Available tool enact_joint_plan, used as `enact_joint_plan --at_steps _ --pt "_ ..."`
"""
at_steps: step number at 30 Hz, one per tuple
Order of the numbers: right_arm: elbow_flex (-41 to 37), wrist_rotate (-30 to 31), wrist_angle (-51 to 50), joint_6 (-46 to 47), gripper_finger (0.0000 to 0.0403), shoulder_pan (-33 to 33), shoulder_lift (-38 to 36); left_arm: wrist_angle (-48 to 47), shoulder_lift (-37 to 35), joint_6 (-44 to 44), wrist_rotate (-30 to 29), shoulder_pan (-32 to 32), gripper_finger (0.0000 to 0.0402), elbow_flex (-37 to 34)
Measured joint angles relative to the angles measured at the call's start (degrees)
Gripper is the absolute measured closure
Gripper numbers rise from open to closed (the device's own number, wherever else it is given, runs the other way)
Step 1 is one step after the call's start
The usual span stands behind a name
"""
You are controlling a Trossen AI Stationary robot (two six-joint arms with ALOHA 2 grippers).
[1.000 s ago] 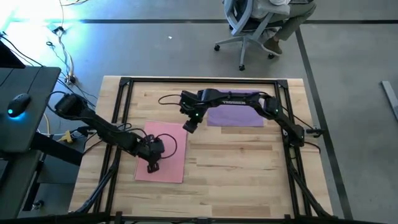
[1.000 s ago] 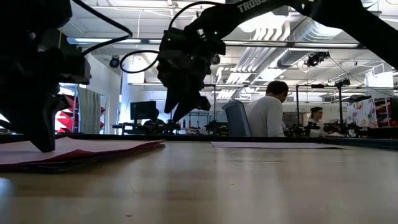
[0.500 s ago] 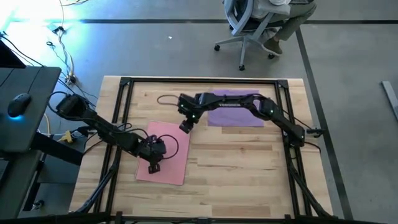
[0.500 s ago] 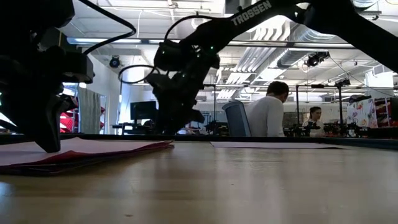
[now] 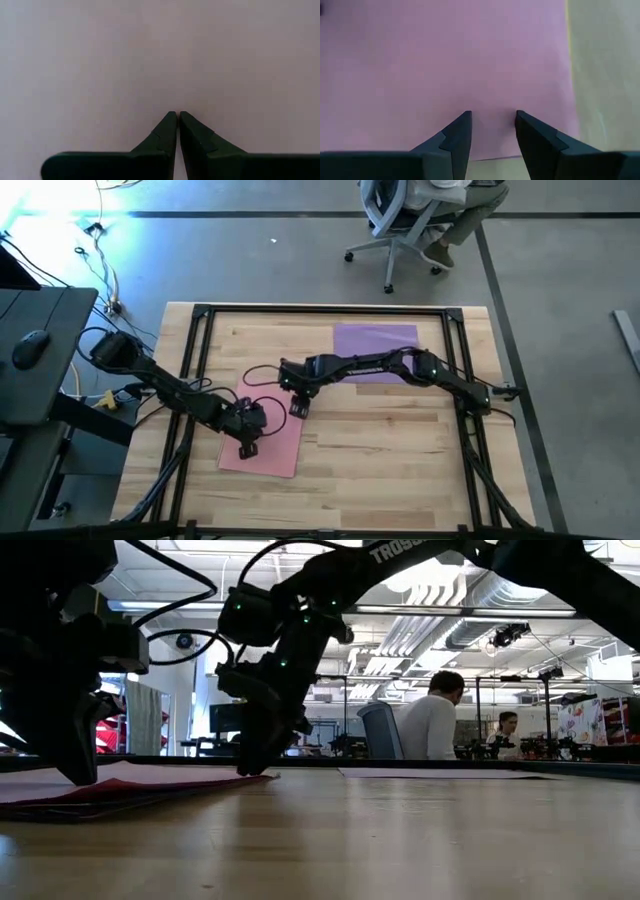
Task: Organize paper
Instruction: Move the pink paper form middle left to right middle table
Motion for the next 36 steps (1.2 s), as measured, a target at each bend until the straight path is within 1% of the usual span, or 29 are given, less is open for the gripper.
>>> enact_joint_plan --at_steps 2,5,6,8,10,13,16,18,22,24,27,29,31,33,34,36 --pt "0.05 0.01 -0.80 1.08 0.0312 0.52 0.63 -0.09 0.00 -1.26 -0.02 0.11 0.0402 0.17" --pt "0.05 -1.58 -2.36 0.85 0.0375 1.35 0.77 -1.04 -0.64 -2.43 -0.03 0.14 0.0401 1.27" --pt "0.03 -2.27 -2.35 0.83 0.0388 1.62 0.78 -2.09 -0.91 -2.73 -0.27 0.18 0.0401 1.99" --pt "-0.08 -3.21 -2.42 1.53 0.0395 1.74 0.55 -6.07 -1.90 -4.17 -2.22 0.20 0.0401 4.43" --pt "0.22 -3.80 -2.96 3.09 0.0400 1.47 0.19 -11.98 -2.89 -6.65 -4.66 0.20 0.0401 8.05" --pt "0.89 -4.18 -4.16 4.41 0.0402 0.91 -0.91 -23.91 -3.92 -9.25 -8.62 0.20 0.0401 13.48" --pt "1.01 -2.86 -7.31 4.51 0.0403 0.80 -2.80 -32.51 -5.08 -10.51 -11.99 0.20 0.0401 18.61" --pt "0.99 -1.87 -8.80 4.49 0.0403 0.58 -4.75 -37.37 -5.35 -11.15 -13.27 0.20 0.0401 20.71" --pt "1.20 0.12 -13.44 3.41 0.0403 0.58 -10.01 -44.02 -5.62 -14.11 -14.06 0.20 0.0401 23.36" --pt "1.17 0.02 -14.84 2.35 0.0403 0.68 -11.82 -45.17 -5.57 -15.43 -13.98 0.20 0.0401 23.53" --pt "1.14 -1.05 -13.85 1.74 0.0403 1.20 -13.13 -45.25 -5.57 -18.77 -13.20 0.13 0.0401 23.63" --pt "1.14 -1.92 -11.91 1.65 0.0403 1.51 -13.09 -45.16 -5.61 -23.71 -11.73 0.13 0.0401 23.63" --pt "1.14 -3.64 -9.49 0.44 0.0399 1.86 -11.84 -45.18 -5.90 -28.50 -8.66 -0.02 0.0401 23.63" --pt "1.14 -5.11 -6.46 -1.60 0.0383 2.11 -9.83 -44.55 -5.94 -31.95 -5.44 -0.79 0.0401 23.24" --pt "1.14 -5.37 -4.92 -2.22 0.0370 2.18 -8.95 -43.54 -5.90 -33.18 -4.73 -1.33 0.0401 22.53" --pt "1.12 -5.97 -1.75 -3.33 0.0331 2.18 -7.15 -38.79 -5.92 -34.01 -3.58 -2.24 0.0401 20.13"
